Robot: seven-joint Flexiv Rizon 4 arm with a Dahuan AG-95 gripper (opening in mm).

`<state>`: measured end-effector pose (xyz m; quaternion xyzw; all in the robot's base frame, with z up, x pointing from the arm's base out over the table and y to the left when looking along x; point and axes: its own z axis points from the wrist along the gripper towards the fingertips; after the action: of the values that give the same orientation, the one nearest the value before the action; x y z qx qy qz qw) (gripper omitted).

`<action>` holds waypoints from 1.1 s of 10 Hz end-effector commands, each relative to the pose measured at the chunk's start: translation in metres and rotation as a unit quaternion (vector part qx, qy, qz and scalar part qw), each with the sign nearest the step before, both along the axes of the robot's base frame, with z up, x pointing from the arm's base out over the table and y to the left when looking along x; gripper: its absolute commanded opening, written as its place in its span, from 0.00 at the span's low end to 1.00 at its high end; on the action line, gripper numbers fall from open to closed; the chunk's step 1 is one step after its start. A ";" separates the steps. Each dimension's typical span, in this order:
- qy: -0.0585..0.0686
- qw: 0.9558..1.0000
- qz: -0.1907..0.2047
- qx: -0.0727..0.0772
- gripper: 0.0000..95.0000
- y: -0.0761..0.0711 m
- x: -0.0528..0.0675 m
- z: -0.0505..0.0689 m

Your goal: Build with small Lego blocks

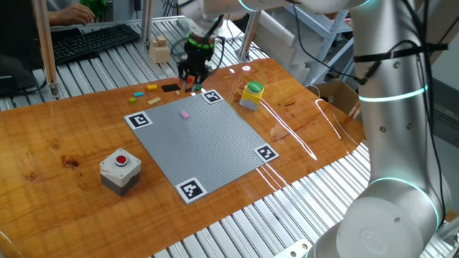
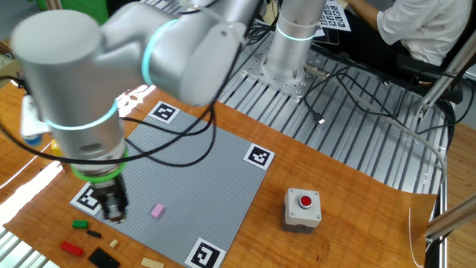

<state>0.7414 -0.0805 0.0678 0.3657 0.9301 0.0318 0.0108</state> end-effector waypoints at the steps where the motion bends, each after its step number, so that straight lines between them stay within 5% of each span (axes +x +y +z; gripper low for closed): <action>1: -0.004 0.996 -0.091 0.012 0.20 -0.013 0.021 0.000; 7: -0.032 0.981 -0.191 0.017 0.20 -0.029 0.045 -0.012; 11: -0.038 0.980 -0.196 0.017 0.20 -0.033 0.051 -0.022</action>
<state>0.7923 -0.1140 0.0429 0.5406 0.8380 0.0578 0.0473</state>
